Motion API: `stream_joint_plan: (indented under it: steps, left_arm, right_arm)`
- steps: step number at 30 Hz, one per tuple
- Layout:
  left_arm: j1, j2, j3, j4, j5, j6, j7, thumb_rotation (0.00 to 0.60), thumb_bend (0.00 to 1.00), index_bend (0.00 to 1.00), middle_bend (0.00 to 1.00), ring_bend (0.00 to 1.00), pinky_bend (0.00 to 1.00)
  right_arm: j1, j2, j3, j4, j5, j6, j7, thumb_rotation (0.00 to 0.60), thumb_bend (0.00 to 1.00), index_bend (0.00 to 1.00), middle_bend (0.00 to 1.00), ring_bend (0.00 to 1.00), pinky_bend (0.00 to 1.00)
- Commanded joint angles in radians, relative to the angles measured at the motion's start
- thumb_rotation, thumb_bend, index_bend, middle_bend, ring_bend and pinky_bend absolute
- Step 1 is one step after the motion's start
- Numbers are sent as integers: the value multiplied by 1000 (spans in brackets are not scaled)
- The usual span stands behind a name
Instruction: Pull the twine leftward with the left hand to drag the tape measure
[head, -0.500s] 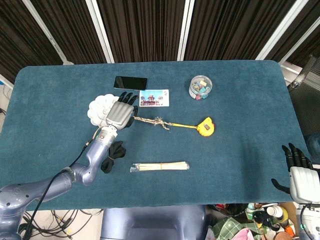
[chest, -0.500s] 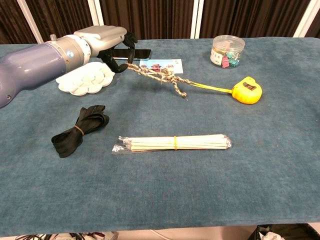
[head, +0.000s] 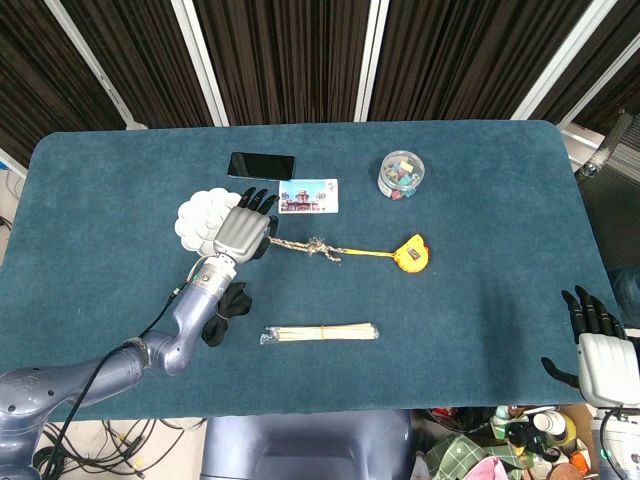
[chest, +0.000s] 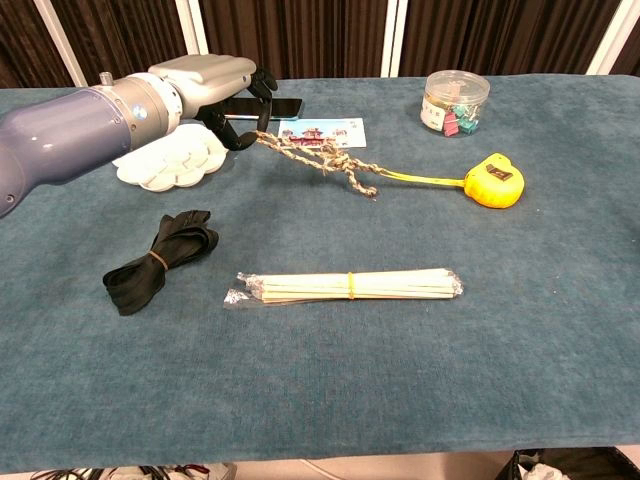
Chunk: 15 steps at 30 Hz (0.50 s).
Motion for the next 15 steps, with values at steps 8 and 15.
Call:
stream_joint_plan:
  steps: [8, 15]
  left_arm:
    - [7, 1, 7, -1, -1, 5, -15, 600, 483, 606, 108, 0, 0]
    - [4, -3, 10, 0, 6, 7, -21, 600, 485, 608, 109, 0, 0]
  right_arm:
    - [-3, 6, 0, 0, -1, 3, 10, 600, 78, 10, 0, 66, 157]
    - [-1, 4, 1, 2, -2, 2, 10, 600, 78, 10, 0, 66, 156]
